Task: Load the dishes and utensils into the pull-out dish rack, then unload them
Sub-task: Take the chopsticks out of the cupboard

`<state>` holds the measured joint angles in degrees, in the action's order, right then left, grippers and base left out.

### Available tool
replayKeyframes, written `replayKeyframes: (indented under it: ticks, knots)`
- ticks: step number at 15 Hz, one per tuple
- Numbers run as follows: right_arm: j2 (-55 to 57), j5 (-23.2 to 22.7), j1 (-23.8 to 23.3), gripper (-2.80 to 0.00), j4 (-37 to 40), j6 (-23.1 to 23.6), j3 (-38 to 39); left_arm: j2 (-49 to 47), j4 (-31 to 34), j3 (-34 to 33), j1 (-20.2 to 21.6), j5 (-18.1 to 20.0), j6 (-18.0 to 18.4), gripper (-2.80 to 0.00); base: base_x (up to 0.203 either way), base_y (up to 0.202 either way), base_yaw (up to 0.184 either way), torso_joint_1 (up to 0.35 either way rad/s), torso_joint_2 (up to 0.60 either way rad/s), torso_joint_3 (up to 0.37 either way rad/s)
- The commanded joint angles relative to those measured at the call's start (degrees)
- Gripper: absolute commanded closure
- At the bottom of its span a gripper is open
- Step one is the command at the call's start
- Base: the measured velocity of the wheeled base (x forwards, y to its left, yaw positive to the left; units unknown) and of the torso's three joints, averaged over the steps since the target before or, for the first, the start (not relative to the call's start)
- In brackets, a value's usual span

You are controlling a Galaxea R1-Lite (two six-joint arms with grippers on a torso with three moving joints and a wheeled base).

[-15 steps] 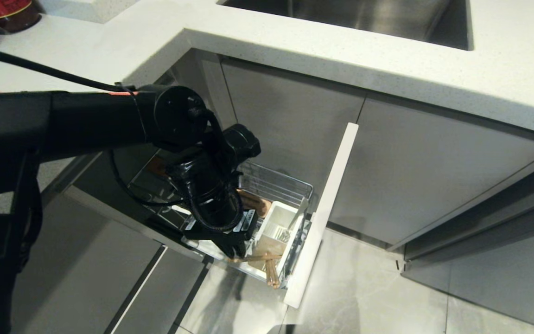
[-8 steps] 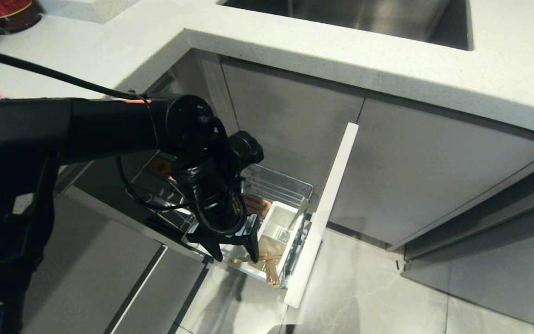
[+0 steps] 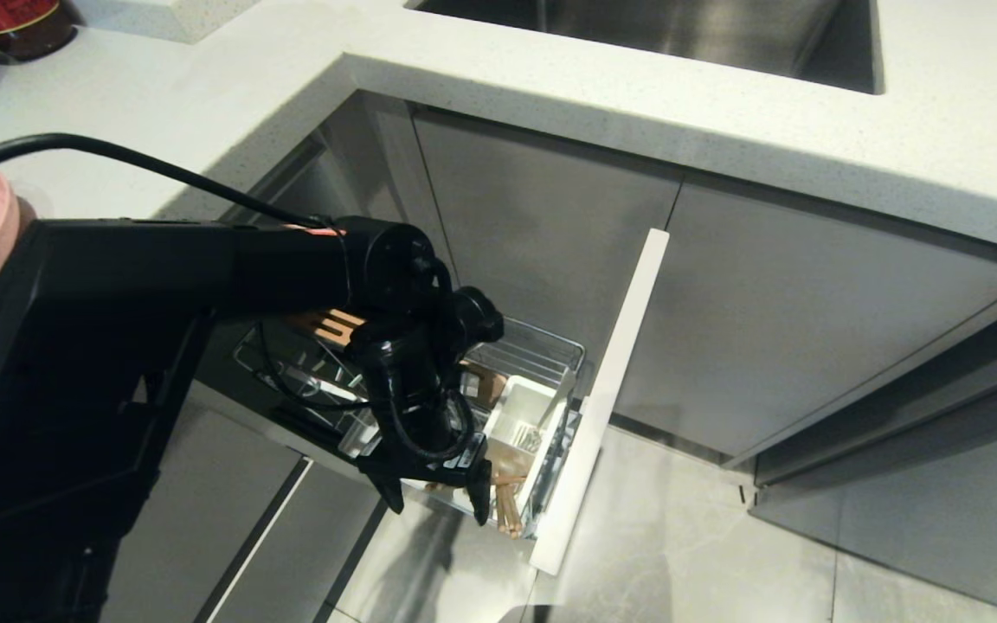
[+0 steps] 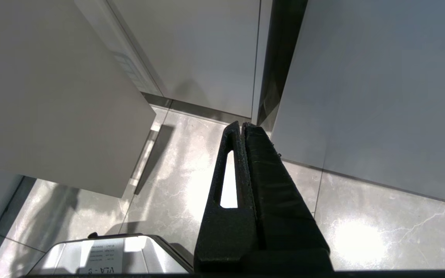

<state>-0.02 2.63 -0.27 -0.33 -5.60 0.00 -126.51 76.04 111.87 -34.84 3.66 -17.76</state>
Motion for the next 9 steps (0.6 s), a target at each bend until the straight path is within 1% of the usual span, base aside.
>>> replayKeyframes:
  ticks: [1,9]
  knots:
    - [-0.24,0.01,0.0,0.0,-0.02,-0.03,0.0,-2.07,0.35,0.09,0.23,0.14,0.58,-2.8,0.0,0.0,0.0,0.0,0.0,0.0]
    - [-0.24,0.01,0.0,0.0,-0.02,-0.03,0.0,-4.1,-0.18,0.8,0.91,0.3,0.79,-2.8,0.0,0.0,0.0,0.0,0.0,0.0]
